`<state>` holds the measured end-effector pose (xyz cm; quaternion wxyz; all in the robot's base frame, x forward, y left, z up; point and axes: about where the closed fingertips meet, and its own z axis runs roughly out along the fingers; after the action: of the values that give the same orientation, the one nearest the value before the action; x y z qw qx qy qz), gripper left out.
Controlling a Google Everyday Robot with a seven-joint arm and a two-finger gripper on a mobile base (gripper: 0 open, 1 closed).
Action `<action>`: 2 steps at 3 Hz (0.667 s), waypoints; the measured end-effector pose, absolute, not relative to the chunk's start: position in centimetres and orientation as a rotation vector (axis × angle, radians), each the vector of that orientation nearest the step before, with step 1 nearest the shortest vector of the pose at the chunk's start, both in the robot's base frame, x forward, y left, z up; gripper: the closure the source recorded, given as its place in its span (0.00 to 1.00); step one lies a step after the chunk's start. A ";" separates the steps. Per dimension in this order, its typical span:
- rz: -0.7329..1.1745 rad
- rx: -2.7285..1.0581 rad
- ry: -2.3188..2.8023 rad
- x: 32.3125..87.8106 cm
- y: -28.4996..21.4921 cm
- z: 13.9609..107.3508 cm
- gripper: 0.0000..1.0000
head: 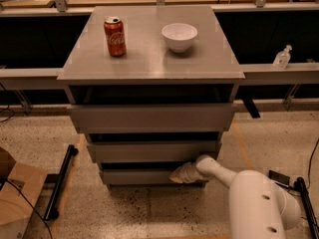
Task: Close bottom drawer
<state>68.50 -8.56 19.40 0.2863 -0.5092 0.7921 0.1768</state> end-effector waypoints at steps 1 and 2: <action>0.526 -1.411 2.179 66.4 -8.3 19.6 1.00; 0.581 -1.480 2.298 62.9 -9.4 20.0 1.00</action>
Offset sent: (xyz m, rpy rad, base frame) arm -0.0989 -0.0280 0.0169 -0.1638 0.3766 0.0814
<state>62.93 -9.41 19.98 0.1730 -0.5217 0.8099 0.2047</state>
